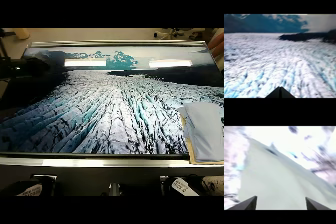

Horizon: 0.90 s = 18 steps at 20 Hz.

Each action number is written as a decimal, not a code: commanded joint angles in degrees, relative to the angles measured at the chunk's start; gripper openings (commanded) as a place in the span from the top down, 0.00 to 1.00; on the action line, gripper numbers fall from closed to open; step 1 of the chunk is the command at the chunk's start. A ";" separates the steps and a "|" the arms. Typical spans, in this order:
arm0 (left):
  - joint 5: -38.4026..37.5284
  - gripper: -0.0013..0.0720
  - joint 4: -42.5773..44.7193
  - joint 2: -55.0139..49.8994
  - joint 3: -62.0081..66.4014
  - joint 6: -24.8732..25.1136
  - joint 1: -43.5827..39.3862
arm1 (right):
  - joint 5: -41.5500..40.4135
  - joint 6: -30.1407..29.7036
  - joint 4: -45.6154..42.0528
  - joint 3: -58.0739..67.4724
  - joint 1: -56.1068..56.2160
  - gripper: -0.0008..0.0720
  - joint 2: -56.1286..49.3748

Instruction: Fold the shirts.

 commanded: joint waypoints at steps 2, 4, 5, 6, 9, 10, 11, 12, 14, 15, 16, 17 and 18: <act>-15.34 0.37 27.19 -8.94 4.13 -11.15 -8.74 | 1.60 0.35 -1.49 5.66 25.81 0.12 -2.95; -21.92 0.06 23.74 -9.79 -1.03 -11.52 -10.25 | 10.38 0.09 -5.62 5.66 34.97 0.12 -7.78; -19.12 0.06 22.08 -7.69 -6.12 -11.72 -10.78 | 14.64 -0.59 -4.31 5.64 37.11 0.12 -10.54; -15.06 0.06 21.09 -4.98 -11.06 -13.70 -11.06 | 18.08 -0.63 -2.10 5.64 37.99 0.12 -12.92; -8.09 0.06 21.44 -1.22 -18.45 -18.25 -10.32 | 19.63 -0.37 -0.55 5.64 37.88 0.12 -16.55; -7.91 0.06 21.46 -1.33 -18.43 -18.18 -10.16 | 19.63 -0.46 -0.81 5.64 37.88 0.12 -16.68; -7.19 0.06 21.49 -1.33 -18.43 -17.99 -10.05 | 19.58 -0.63 -1.33 5.64 37.88 0.12 -16.63; -7.48 0.06 21.49 -1.31 -18.43 -18.01 -10.05 | 19.58 -0.61 -1.33 5.64 37.88 0.12 -16.63; -7.48 0.06 21.44 -1.46 -18.43 -18.03 -10.10 | 19.45 -0.61 -1.36 5.64 37.88 0.12 -16.63; -7.48 0.06 21.44 -1.53 -18.43 -18.03 -10.08 | 19.45 -0.63 -1.36 5.64 37.88 0.12 -16.65; -7.48 0.06 21.44 -1.60 -18.43 -18.03 -10.08 | 19.45 -0.63 -1.36 5.64 37.88 0.12 -16.65; -7.48 0.06 21.44 -1.62 -18.43 -18.03 -10.08 | 19.45 -0.61 -1.36 5.64 37.88 0.12 -16.65; -7.48 0.06 21.44 -1.62 -18.43 -18.03 -10.08 | 19.45 -0.61 -1.33 5.64 37.88 0.12 -16.65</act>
